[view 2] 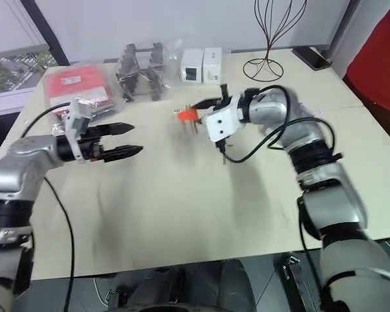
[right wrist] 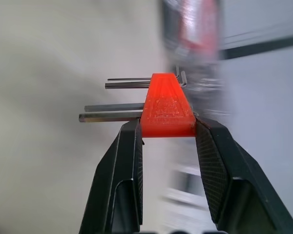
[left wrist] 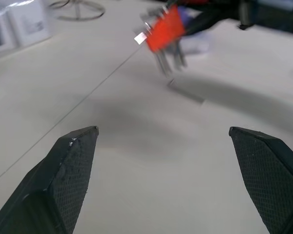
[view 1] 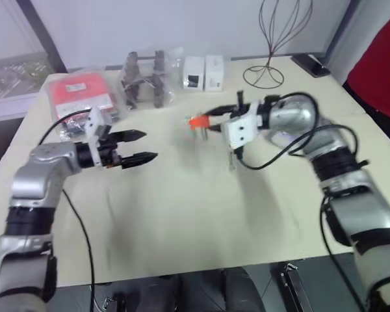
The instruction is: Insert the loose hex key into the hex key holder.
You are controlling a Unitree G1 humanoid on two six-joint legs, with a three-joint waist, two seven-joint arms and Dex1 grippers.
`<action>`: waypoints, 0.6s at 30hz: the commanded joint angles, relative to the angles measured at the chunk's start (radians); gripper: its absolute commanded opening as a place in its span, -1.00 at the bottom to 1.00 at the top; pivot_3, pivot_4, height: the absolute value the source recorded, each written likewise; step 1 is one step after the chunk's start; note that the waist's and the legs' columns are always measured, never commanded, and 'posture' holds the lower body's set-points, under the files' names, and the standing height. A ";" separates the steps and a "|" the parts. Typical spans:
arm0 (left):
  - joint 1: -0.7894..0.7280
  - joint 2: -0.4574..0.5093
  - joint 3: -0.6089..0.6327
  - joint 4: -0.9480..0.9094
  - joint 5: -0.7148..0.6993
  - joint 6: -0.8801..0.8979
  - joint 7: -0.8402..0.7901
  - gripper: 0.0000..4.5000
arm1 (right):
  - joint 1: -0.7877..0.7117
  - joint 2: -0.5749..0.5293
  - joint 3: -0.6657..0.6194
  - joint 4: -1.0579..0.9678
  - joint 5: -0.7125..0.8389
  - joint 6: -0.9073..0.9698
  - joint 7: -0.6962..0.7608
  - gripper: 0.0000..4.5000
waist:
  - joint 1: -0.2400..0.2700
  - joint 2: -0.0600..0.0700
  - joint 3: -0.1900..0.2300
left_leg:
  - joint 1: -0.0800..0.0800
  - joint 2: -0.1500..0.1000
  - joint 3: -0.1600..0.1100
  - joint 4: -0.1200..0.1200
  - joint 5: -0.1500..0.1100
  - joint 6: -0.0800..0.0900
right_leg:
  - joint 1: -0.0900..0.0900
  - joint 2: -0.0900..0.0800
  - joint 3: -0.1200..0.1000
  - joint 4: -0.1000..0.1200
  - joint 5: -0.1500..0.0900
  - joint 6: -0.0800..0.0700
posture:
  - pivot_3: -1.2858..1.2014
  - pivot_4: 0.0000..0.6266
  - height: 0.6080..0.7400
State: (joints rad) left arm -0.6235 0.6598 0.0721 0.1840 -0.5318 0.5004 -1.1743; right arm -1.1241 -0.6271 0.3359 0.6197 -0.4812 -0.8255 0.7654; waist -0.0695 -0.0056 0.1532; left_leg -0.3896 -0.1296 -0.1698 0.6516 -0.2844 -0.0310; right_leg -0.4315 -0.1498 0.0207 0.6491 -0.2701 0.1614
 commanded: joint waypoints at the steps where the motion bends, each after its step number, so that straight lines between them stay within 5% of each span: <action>1: -0.091 -0.049 -0.005 0.069 -0.024 0.005 -0.029 1.00 | -0.027 -0.016 0.016 0.035 -0.123 -0.135 -0.196 -0.57 | -0.001 0.000 0.000 | 0.000 0.000 0.000 0.000 0.000 0.000 | 0.000 0.000 0.000 0.000 0.000 0.000 | 0.03 -0.52 1.00; 8: -0.282 -0.169 -0.040 0.336 0.042 -0.086 -0.095 1.00 | -0.023 -0.044 0.009 0.057 -0.204 -0.208 -0.412 -0.57 | -0.001 0.000 0.000 | -0.001 0.000 0.001 0.001 0.000 0.000 | -0.001 0.000 0.000 0.000 0.000 0.000 | 0.03 -0.52 1.00; 18: -0.476 -0.287 -0.029 0.663 0.111 -0.235 -0.169 1.00 | 0.016 -0.063 0.011 0.000 -0.164 -0.189 -0.434 -0.57 | -0.001 -0.001 0.000 | -0.002 -0.001 0.001 0.002 0.000 0.000 | -0.001 0.000 0.000 0.000 0.000 0.000 | 0.03 -0.52 1.00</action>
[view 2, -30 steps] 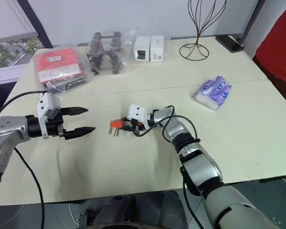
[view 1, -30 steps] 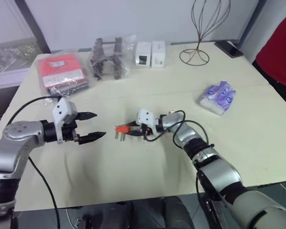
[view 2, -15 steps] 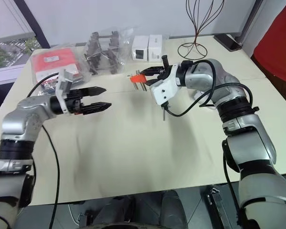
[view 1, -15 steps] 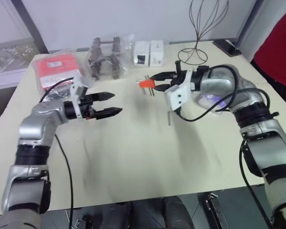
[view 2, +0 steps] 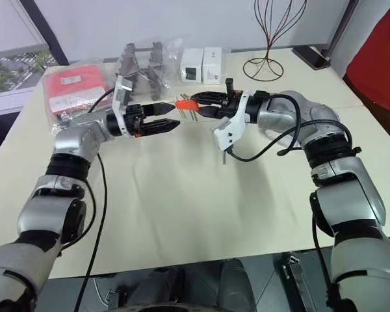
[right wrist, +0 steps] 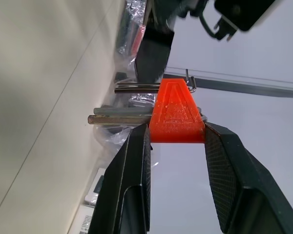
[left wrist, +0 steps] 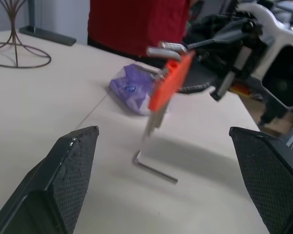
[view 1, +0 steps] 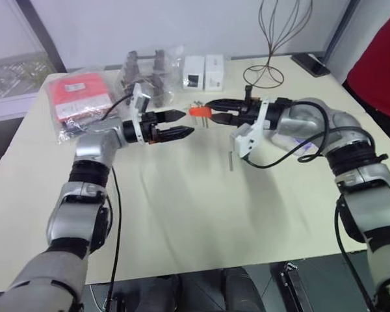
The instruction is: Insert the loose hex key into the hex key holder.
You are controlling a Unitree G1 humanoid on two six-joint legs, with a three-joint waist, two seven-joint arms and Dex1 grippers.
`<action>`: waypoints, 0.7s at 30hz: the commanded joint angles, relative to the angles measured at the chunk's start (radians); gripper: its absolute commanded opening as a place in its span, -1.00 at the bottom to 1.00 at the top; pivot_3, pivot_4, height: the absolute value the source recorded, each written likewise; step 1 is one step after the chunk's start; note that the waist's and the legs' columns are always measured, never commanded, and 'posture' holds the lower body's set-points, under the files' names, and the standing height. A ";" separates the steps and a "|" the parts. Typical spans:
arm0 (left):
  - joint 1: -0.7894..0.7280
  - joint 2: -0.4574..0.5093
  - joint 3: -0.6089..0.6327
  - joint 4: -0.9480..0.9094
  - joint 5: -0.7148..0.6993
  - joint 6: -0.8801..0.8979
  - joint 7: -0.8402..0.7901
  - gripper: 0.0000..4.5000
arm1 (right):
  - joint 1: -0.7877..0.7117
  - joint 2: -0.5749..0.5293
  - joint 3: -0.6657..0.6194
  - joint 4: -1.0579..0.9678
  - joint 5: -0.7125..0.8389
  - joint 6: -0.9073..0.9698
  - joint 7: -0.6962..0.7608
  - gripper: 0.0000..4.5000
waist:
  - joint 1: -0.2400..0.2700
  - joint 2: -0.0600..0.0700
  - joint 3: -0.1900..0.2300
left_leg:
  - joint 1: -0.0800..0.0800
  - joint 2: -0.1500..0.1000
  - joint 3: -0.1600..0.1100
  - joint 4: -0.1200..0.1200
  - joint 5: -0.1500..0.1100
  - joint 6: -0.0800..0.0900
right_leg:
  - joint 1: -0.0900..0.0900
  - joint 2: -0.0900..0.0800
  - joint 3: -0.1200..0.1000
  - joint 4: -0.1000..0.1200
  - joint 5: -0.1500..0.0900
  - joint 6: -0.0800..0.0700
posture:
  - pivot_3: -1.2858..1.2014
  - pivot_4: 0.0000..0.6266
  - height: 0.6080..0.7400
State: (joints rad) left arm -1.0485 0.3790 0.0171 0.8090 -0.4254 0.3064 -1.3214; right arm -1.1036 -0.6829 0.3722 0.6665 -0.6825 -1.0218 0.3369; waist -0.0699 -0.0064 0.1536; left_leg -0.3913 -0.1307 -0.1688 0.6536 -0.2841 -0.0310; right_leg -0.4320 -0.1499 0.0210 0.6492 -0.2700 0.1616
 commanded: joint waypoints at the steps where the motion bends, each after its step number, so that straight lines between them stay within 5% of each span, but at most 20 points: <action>1: -0.062 -0.012 0.029 0.057 0.008 -0.050 -0.027 1.00 | 0.001 -0.008 -0.026 -0.054 0.043 0.011 -0.002 -0.57 | -0.001 0.000 0.000 | 0.000 0.000 0.000 0.000 0.000 0.000 | 0.000 0.000 0.000 0.000 0.000 0.000 | 0.03 -0.52 1.00; 8: -0.107 -0.044 0.033 0.140 0.032 -0.099 -0.053 1.00 | 0.021 -0.006 -0.025 -0.090 0.072 0.034 0.020 -0.57 | -0.002 0.000 0.000 | 0.000 0.000 0.000 0.000 0.000 0.000 | 0.000 0.000 0.000 0.000 0.000 0.000 | 0.03 -0.52 1.00; 11: -0.120 -0.059 0.043 0.159 0.031 -0.107 -0.051 0.64 | 0.026 -0.003 -0.026 -0.103 0.082 0.044 0.027 -0.57 | -0.002 0.000 0.000 | 0.000 0.000 0.000 0.000 0.000 0.000 | 0.000 0.000 0.000 0.000 0.000 0.000 | 0.03 -0.52 1.00; 18: -0.130 -0.085 0.064 0.179 0.034 -0.122 -0.045 -0.96 | 0.051 -0.002 -0.022 -0.140 0.107 0.066 0.048 -0.57 | -0.001 0.000 0.000 | 0.000 0.000 0.000 0.002 0.000 0.000 | 0.000 0.000 0.000 0.000 0.000 0.000 | 0.03 -0.52 1.00; 21: -0.130 -0.088 0.070 0.181 0.038 -0.121 -0.051 -0.98 | 0.061 -0.004 -0.020 -0.149 0.114 0.073 0.055 -0.57 | -0.001 0.000 0.000 | 0.000 0.000 0.000 0.008 0.000 0.000 | 0.000 0.000 0.000 0.001 0.000 0.000 | 0.03 -0.52 1.00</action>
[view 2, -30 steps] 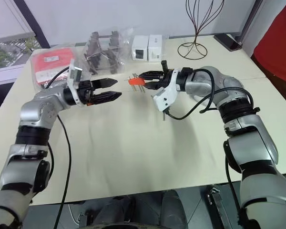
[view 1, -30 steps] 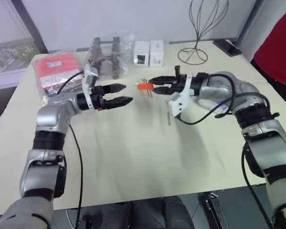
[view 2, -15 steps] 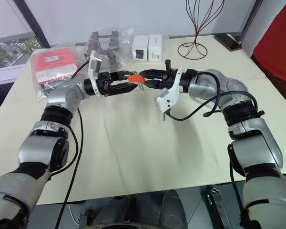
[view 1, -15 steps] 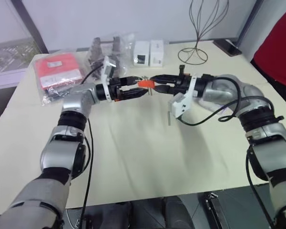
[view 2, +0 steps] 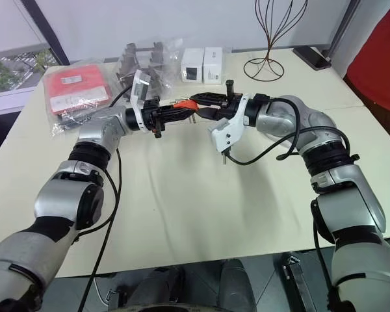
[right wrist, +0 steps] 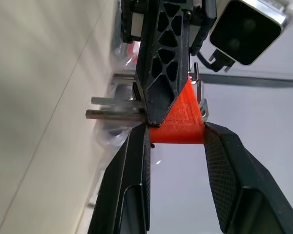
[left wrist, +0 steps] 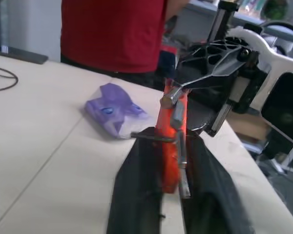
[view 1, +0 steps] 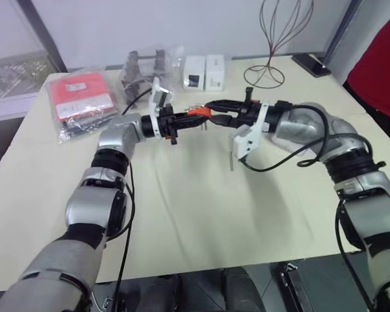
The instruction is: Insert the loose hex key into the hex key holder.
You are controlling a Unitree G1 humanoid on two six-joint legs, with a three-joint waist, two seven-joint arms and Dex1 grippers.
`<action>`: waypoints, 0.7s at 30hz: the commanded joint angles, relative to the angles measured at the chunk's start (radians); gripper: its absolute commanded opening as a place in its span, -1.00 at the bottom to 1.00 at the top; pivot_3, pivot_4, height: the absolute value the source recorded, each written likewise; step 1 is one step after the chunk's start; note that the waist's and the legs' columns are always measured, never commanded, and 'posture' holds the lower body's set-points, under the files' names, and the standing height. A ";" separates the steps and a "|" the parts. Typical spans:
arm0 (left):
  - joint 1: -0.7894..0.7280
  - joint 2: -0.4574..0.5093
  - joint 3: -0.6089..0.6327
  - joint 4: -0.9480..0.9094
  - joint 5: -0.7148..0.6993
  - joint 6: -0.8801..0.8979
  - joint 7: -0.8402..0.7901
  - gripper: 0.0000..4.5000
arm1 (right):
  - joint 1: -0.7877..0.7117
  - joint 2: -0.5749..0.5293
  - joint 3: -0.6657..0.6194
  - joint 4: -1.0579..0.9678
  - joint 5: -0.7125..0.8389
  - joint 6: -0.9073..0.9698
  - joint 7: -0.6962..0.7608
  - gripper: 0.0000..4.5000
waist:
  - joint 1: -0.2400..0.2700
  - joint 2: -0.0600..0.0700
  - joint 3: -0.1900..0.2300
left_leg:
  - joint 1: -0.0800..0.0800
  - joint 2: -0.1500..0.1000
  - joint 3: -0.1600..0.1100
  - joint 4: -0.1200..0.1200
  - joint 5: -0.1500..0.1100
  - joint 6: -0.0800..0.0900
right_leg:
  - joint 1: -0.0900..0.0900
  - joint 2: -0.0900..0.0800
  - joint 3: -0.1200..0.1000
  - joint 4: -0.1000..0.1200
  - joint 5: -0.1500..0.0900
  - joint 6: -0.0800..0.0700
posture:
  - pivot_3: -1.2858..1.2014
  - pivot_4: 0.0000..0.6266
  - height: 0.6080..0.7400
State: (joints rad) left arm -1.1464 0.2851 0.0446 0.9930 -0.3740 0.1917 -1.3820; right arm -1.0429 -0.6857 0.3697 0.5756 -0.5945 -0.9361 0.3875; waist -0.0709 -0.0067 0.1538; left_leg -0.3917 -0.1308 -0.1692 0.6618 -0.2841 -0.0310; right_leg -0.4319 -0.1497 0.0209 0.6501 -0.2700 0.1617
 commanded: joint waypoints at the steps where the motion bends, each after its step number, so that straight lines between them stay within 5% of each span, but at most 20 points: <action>1: -0.032 0.005 0.045 -0.002 -0.012 -0.008 0.011 -0.98 | 0.003 -0.002 -0.018 -0.061 0.028 -0.011 0.007 -0.57 | 0.000 0.000 0.000 | 0.000 0.000 0.000 0.000 0.000 0.000 | 0.000 0.000 0.000 0.000 0.000 0.000 | 0.03 -0.52 1.00; 6: -0.032 0.002 0.053 0.003 -0.008 -0.012 0.022 -0.98 | 0.008 -0.003 -0.017 -0.064 0.037 -0.003 0.018 -0.57 | 0.000 0.000 0.000 | 0.000 0.000 0.000 0.000 0.000 0.000 | 0.000 0.000 0.000 0.000 0.000 0.000 | 0.03 -0.52 1.00; 12: -0.028 -0.005 0.067 0.003 0.001 -0.025 0.053 0.28 | 0.010 -0.003 -0.019 -0.063 0.037 0.000 0.019 -0.57 | 0.001 0.000 0.000 | 0.000 0.000 0.000 0.001 0.000 0.000 | 0.000 0.000 0.000 0.000 0.000 0.000 | 0.03 -0.52 1.00; 18: -0.014 -0.014 0.073 -0.011 0.002 -0.020 0.044 0.28 | 0.012 0.002 -0.020 -0.064 0.035 0.005 0.018 -0.57 | 0.000 0.000 0.000 | 0.000 0.000 0.000 0.001 0.000 0.000 | 0.000 0.000 0.000 0.000 0.000 0.000 | 0.03 -0.52 1.00; 21: -0.008 -0.017 0.071 -0.017 0.002 -0.015 0.037 -0.25 | 0.013 0.004 -0.021 -0.068 0.036 0.010 0.017 -0.57 | 0.001 0.000 0.000 | 0.000 0.000 0.000 0.001 0.000 0.000 | 0.000 0.000 0.000 0.000 0.000 0.000 | 0.03 -0.52 1.00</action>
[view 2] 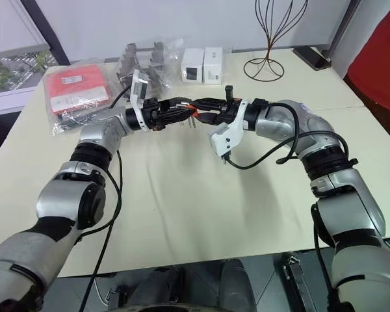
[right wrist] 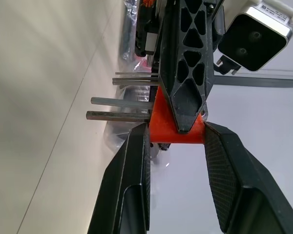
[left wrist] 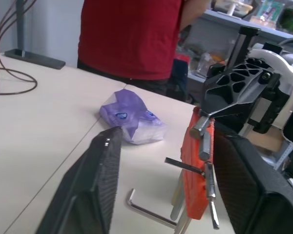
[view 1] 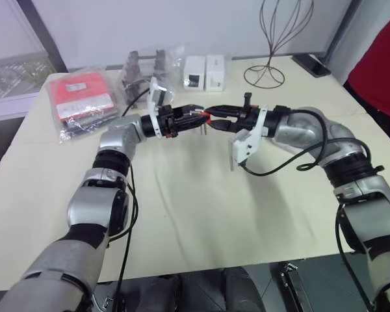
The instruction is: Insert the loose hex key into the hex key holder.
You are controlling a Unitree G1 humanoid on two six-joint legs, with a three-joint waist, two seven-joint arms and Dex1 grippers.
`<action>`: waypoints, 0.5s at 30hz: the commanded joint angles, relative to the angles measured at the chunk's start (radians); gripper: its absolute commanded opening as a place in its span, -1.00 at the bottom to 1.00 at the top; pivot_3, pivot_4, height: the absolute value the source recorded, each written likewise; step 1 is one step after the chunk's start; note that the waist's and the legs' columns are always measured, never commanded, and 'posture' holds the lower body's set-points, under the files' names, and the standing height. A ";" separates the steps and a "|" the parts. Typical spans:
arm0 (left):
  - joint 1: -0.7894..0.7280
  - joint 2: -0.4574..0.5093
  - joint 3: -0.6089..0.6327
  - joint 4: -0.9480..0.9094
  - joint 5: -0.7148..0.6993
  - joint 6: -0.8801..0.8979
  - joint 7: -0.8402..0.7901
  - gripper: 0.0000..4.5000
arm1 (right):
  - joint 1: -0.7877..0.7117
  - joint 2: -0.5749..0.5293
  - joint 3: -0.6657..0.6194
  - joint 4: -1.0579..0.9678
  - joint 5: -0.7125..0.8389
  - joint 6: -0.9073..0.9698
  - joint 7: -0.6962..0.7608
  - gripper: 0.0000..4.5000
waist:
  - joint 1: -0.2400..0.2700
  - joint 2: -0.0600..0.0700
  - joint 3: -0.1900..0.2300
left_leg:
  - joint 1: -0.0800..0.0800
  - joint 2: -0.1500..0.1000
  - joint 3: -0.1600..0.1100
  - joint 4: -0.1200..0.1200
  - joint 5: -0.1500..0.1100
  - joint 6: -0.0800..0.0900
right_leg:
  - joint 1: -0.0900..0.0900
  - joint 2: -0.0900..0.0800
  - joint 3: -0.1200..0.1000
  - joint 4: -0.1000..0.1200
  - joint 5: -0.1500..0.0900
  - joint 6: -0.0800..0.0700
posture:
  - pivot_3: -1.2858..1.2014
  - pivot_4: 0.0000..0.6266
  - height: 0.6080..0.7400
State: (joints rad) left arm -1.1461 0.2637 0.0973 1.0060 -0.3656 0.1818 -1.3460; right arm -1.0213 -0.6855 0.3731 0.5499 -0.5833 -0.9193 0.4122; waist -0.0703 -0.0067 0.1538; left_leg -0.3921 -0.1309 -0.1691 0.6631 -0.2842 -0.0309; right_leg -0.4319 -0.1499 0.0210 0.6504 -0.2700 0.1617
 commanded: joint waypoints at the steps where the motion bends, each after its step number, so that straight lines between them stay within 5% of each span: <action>1: -0.008 0.004 0.018 -0.031 -0.006 -0.004 0.000 -0.47 | -0.008 0.004 -0.025 -0.044 0.025 -0.005 -0.008 -0.57 | 0.000 0.000 0.000 | 0.000 0.000 0.000 0.000 0.000 0.000 | 0.000 0.000 0.000 0.000 0.000 0.000 | 0.03 -0.52 1.00; 4: -0.006 0.001 0.020 -0.033 -0.002 -0.002 -0.001 -0.98 | -0.006 0.005 -0.024 -0.048 0.027 -0.001 -0.008 -0.57 | 0.000 0.000 0.000 | 0.000 0.000 0.000 0.000 0.000 0.000 | 0.000 0.000 0.000 0.000 0.000 0.000 | 0.03 -0.52 1.00; 15: -0.003 -0.004 0.018 -0.035 0.012 -0.012 0.018 -0.98 | -0.001 0.007 -0.029 -0.055 0.036 0.014 -0.003 -0.57 | 0.001 0.000 0.000 | 0.000 0.000 0.000 0.000 0.000 0.000 | 0.000 0.000 0.000 0.000 0.000 0.000 | 0.03 -0.52 1.00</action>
State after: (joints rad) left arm -1.1446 0.2481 0.0928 0.9879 -0.3520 0.1794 -1.3626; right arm -1.0188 -0.6810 0.3735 0.5500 -0.5829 -0.8955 0.4171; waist -0.0697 -0.0068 0.1538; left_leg -0.3923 -0.1309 -0.1692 0.6635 -0.2842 -0.0309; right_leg -0.4319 -0.1499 0.0209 0.6506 -0.2700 0.1617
